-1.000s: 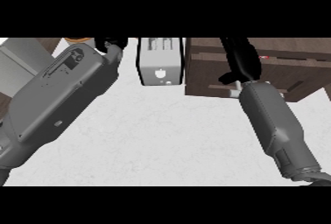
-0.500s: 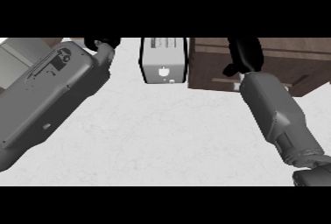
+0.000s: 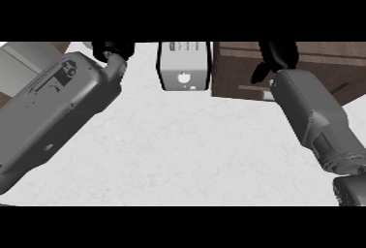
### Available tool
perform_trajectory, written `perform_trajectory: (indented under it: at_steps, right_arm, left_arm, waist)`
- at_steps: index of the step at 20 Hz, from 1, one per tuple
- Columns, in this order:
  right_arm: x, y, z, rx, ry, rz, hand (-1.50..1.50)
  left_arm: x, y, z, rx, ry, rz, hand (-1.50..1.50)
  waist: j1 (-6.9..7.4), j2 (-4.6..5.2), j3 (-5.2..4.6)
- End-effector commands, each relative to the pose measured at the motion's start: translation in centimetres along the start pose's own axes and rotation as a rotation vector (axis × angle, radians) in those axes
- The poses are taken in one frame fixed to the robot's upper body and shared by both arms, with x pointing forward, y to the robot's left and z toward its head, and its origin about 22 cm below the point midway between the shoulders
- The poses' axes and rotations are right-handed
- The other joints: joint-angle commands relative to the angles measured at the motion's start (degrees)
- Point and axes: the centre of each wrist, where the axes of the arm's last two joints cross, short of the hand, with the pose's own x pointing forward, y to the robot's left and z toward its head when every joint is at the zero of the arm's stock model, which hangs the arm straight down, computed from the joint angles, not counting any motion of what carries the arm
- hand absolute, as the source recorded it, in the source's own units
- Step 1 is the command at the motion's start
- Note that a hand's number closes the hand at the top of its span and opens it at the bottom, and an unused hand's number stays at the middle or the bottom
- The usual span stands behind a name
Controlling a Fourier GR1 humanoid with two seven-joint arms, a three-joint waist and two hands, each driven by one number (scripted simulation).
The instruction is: Pick up the can, place it into the drawer and close the drawer
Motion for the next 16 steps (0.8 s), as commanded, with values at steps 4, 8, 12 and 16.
perform_trajectory:
  at_steps: [4, 8, 12, 16]
  right_arm:
    - [2.5, -3.4, -3.1, -0.037, -0.046, -0.249, -1.5]
    - [3.1, -2.7, -2.8, -0.016, 0.036, -0.535, -1.5]
    - [2.1, -2.9, -2.8, -0.039, 0.058, -0.716, -1.5]
    - [2.5, -2.3, -2.5, -0.031, 0.066, -0.756, -1.5]
  left_arm:
    - [-0.4, 0.3, 0.6, -0.011, -0.008, 0.001, -1.5]
    - [-0.7, 0.8, 0.8, 0.003, 0.012, -0.001, -1.5]
    - [0.0, 1.4, 0.7, -0.009, -0.006, -0.008, -1.5]
    - [0.2, 1.0, 1.1, 0.002, 0.001, -0.006, -1.5]
  waist:
    - [1.5, -0.12, -0.28]
    - [1.29, -0.61, -0.14]
    - [0.62, -0.45, -0.18]
    - [0.39, -0.53, -0.34]
